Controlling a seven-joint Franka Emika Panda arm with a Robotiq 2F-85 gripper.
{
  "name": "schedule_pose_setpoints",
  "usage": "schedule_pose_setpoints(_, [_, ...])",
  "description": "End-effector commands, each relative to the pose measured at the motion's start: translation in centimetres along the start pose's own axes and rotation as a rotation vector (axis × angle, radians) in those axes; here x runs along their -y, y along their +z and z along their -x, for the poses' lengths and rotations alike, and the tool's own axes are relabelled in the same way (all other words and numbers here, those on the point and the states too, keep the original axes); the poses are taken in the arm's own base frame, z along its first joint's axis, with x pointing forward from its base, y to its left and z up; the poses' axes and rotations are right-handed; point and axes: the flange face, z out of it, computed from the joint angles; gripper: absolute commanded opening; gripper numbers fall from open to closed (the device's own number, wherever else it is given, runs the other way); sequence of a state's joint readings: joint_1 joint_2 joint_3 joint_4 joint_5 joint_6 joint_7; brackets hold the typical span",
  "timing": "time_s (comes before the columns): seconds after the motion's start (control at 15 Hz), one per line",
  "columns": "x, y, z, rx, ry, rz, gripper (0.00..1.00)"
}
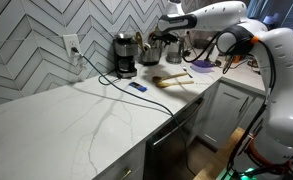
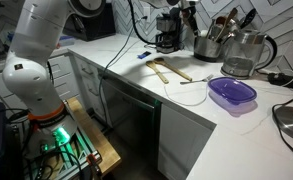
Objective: Pull the utensil holding bucket slightly backwards
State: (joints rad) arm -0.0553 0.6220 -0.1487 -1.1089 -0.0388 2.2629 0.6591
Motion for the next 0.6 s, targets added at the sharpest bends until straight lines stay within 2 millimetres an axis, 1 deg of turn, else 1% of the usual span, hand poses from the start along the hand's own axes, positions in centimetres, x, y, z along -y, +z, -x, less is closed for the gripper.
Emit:
schedule_pose_setpoints(0.0, [0.9,2.1,-0.6,0.007,0.190,0.042,1.00])
schedule_pose_setpoints(0.33, [1.1,4.3,-0.6,-0.013,0.457,0.084,1.00])
schedule_pose_setpoints(0.53, [0.9,5.3,-0.8,-0.027,0.619,0.094,1.00])
